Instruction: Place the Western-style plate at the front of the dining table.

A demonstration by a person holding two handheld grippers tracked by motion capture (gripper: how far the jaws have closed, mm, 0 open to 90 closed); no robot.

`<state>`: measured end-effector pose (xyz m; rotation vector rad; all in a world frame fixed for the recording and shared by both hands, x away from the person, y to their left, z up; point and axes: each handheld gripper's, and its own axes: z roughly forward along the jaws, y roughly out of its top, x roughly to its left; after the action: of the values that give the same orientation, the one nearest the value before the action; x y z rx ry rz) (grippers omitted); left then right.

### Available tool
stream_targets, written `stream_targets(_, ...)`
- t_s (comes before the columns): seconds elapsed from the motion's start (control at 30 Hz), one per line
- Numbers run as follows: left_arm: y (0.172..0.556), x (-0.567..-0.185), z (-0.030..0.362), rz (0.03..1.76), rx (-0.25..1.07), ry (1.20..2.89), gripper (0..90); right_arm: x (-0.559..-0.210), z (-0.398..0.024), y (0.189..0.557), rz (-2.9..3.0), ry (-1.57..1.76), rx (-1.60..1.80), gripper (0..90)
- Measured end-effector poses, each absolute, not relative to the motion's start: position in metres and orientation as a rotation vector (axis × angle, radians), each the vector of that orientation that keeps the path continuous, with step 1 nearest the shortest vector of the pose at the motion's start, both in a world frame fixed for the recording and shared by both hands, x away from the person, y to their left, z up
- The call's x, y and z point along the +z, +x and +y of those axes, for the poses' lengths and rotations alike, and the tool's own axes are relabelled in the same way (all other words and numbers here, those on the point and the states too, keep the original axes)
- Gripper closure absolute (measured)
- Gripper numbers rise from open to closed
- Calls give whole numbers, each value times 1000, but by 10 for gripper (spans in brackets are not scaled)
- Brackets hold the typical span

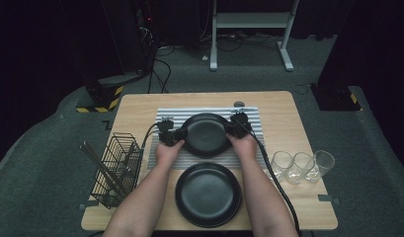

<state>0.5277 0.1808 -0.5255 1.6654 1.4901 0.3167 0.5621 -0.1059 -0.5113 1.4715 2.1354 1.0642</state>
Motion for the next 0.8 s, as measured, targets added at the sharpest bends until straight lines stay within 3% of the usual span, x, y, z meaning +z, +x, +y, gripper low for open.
stream_targets(0.17,524,-519,181,1479,378,1652,627,-505,-109,555,2098,1448,1083,635)
stream_targets(0.37,514,-504,179,1439,459,1651,620,-492,-113,542,2083,1412,1127,638)
stream_targets(0.53,500,-499,174,1428,514,1672,586,-484,-111,517,2066,1360,1139,720)
stream_targets(0.6,492,-497,172,1412,543,1689,605,-483,-112,508,2067,1339,1133,771)
stream_targets(0.8,468,-488,173,1375,611,1692,721,-477,-117,482,2050,1330,1127,792)
